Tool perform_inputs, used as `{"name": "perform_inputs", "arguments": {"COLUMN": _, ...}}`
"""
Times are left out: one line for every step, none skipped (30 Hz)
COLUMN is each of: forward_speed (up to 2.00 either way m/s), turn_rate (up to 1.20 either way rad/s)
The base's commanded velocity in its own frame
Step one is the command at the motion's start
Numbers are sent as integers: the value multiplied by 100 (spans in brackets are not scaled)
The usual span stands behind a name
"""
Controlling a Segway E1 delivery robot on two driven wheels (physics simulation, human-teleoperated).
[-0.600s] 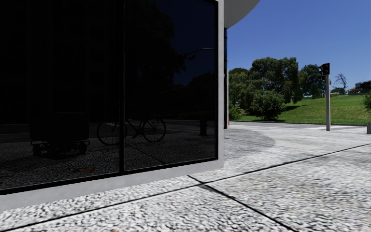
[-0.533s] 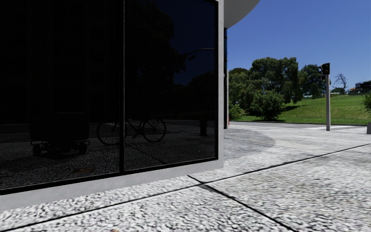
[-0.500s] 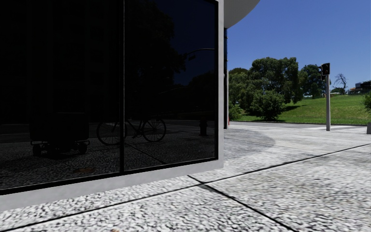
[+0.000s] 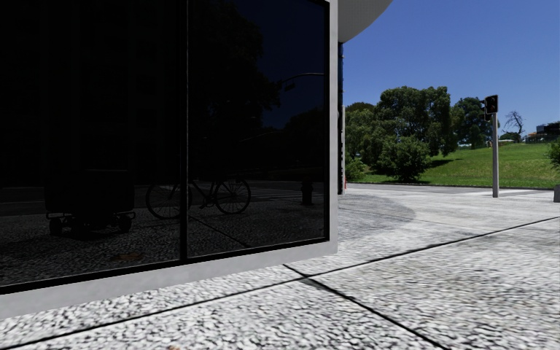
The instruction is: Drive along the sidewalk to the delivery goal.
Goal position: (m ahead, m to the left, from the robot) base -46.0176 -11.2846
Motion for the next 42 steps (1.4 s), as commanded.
{"name": "perform_inputs", "arguments": {"forward_speed": 0, "turn_rate": 0}}
{"name": "perform_inputs", "arguments": {"forward_speed": 0, "turn_rate": 0}}
{"name": "perform_inputs", "arguments": {"forward_speed": 0, "turn_rate": 0}}
{"name": "perform_inputs", "arguments": {"forward_speed": 0, "turn_rate": 0}}
{"name": "perform_inputs", "arguments": {"forward_speed": 0, "turn_rate": 0}}
{"name": "perform_inputs", "arguments": {"forward_speed": 0, "turn_rate": 0}}
{"name": "perform_inputs", "arguments": {"forward_speed": 0, "turn_rate": 0}}
{"name": "perform_inputs", "arguments": {"forward_speed": 0, "turn_rate": 0}}
{"name": "perform_inputs", "arguments": {"forward_speed": 0, "turn_rate": 0}}
{"name": "perform_inputs", "arguments": {"forward_speed": 0, "turn_rate": 0}}
{"name": "perform_inputs", "arguments": {"forward_speed": 0, "turn_rate": 0}}
{"name": "perform_inputs", "arguments": {"forward_speed": 0, "turn_rate": 0}}
{"name": "perform_inputs", "arguments": {"forward_speed": 0, "turn_rate": -9}}
{"name": "perform_inputs", "arguments": {"forward_speed": 0, "turn_rate": -9}}
{"name": "perform_inputs", "arguments": {"forward_speed": 3, "turn_rate": -25}}
{"name": "perform_inputs", "arguments": {"forward_speed": 44, "turn_rate": -29}}
{"name": "perform_inputs", "arguments": {"forward_speed": 65, "turn_rate": -31}}
{"name": "perform_inputs", "arguments": {"forward_speed": 65, "turn_rate": -31}}
{"name": "perform_inputs", "arguments": {"forward_speed": 90, "turn_rate": -32}}
{"name": "perform_inputs", "arguments": {"forward_speed": 113, "turn_rate": -37}}
{"name": "perform_inputs", "arguments": {"forward_speed": 119, "turn_rate": -40}}
{"name": "perform_inputs", "arguments": {"forward_speed": 121, "turn_rate": -44}}
{"name": "perform_inputs", "arguments": {"forward_speed": 121, "turn_rate": -44}}
{"name": "perform_inputs", "arguments": {"forward_speed": 122, "turn_rate": -48}}
{"name": "perform_inputs", "arguments": {"forward_speed": 123, "turn_rate": -50}}
{"name": "perform_inputs", "arguments": {"forward_speed": 124, "turn_rate": -53}}
{"name": "perform_inputs", "arguments": {"forward_speed": 125, "turn_rate": -60}}
{"name": "perform_inputs", "arguments": {"forward_speed": 125, "turn_rate": -60}}
{"name": "perform_inputs", "arguments": {"forward_speed": 125, "turn_rate": -62}}
{"name": "perform_inputs", "arguments": {"forward_speed": 125, "turn_rate": -62}}
{"name": "perform_inputs", "arguments": {"forward_speed": 129, "turn_rate": -62}}
{"name": "perform_inputs", "arguments": {"forward_speed": 129, "turn_rate": -62}}
{"name": "perform_inputs", "arguments": {"forward_speed": 134, "turn_rate": -63}}
{"name": "perform_inputs", "arguments": {"forward_speed": 138, "turn_rate": -63}}
{"name": "perform_inputs", "arguments": {"forward_speed": 140, "turn_rate": -63}}
{"name": "perform_inputs", "arguments": {"forward_speed": 140, "turn_rate": -63}}
{"name": "perform_inputs", "arguments": {"forward_speed": 140, "turn_rate": -63}}
{"name": "perform_inputs", "arguments": {"forward_speed": 140, "turn_rate": -63}}
{"name": "perform_inputs", "arguments": {"forward_speed": 140, "turn_rate": -63}}
{"name": "perform_inputs", "arguments": {"forward_speed": 140, "turn_rate": -63}}
{"name": "perform_inputs", "arguments": {"forward_speed": 140, "turn_rate": -63}}
{"name": "perform_inputs", "arguments": {"forward_speed": 141, "turn_rate": -63}}
